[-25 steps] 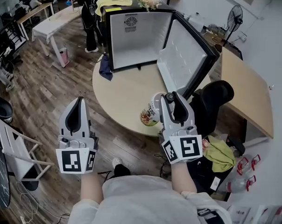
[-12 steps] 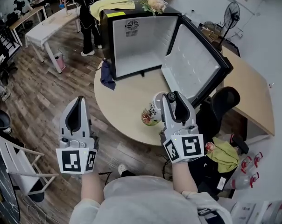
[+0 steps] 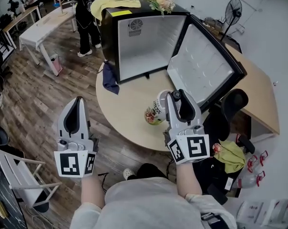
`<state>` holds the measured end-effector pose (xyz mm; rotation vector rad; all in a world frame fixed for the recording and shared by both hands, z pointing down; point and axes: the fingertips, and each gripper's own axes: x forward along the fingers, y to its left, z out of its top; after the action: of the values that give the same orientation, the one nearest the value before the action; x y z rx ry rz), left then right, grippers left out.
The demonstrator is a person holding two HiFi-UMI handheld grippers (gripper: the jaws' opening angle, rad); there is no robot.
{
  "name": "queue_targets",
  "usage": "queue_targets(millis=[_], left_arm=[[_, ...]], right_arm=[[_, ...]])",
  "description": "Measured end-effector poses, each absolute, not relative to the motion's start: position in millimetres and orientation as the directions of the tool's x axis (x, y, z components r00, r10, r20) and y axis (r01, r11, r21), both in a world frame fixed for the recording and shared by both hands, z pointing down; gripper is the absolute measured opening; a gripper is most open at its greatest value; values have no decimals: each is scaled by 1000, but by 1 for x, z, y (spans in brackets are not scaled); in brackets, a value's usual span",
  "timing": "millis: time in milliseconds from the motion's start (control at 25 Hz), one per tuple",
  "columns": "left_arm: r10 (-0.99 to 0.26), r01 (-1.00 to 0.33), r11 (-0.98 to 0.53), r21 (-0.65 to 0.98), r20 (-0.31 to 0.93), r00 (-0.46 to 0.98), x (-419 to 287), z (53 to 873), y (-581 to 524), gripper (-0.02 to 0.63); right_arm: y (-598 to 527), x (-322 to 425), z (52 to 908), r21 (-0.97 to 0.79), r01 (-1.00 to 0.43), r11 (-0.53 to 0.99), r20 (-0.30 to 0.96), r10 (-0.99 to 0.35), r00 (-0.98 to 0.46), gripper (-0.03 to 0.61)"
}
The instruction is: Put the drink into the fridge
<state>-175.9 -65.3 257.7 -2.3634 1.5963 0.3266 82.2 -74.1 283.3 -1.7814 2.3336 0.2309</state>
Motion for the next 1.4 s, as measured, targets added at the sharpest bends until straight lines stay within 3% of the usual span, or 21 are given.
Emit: queue_targets(millis=[1040,1400], left_arm=[[-874,-936,-337,-99,-336,350,-181,246,-205,8],[-893,-943,-319,-95,-303,333,-180,253,-237,8]], right_arm=[[-237,81,273,18,-958,287,-237,-929,-283,158],[-295,76,296,25,-948,316,-174,-933,-315,158]])
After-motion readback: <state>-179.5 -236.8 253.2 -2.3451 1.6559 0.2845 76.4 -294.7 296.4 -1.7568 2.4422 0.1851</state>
